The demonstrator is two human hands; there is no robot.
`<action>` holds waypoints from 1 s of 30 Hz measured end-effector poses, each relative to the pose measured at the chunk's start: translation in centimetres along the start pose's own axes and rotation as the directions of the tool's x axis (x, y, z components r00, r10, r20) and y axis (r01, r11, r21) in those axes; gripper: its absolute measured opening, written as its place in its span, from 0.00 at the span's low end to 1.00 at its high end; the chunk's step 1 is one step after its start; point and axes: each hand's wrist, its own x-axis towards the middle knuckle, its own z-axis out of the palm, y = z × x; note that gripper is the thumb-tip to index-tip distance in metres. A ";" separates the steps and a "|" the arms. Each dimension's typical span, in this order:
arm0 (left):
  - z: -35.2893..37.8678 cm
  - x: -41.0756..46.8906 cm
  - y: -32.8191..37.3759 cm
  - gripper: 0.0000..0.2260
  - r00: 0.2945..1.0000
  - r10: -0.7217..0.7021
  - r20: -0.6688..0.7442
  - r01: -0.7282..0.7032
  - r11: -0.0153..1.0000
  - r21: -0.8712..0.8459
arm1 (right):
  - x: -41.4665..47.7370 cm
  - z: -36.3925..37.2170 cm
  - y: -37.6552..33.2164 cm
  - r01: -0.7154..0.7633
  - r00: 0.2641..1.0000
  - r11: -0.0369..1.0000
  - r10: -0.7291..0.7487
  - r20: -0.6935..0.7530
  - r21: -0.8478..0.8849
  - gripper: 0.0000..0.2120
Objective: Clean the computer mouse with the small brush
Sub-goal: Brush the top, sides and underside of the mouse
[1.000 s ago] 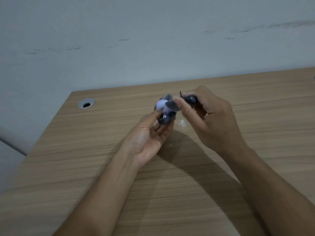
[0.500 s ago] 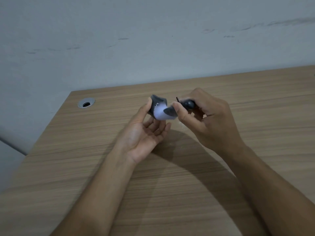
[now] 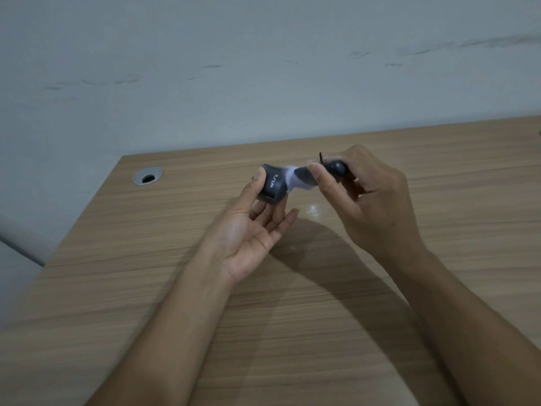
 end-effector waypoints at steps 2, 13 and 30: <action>0.2 -0.2 -0.1 0.15 1.000 0.007 -0.008 -0.007 1.000 0.009 | 0.0 -0.1 -0.4 0.034 0.999 0.999 -0.035 0.021 0.039 0.07; -0.1 0.0 -0.1 0.21 0.990 0.128 -0.051 -0.114 0.971 0.211 | 0.0 -0.2 -0.7 0.086 0.994 0.996 -0.086 0.063 -0.002 0.09; -1.1 0.7 -1.3 0.16 0.884 0.462 0.065 -0.355 0.574 0.738 | 0.0 0.0 0.7 -0.094 0.995 0.993 0.093 -0.020 -0.072 0.10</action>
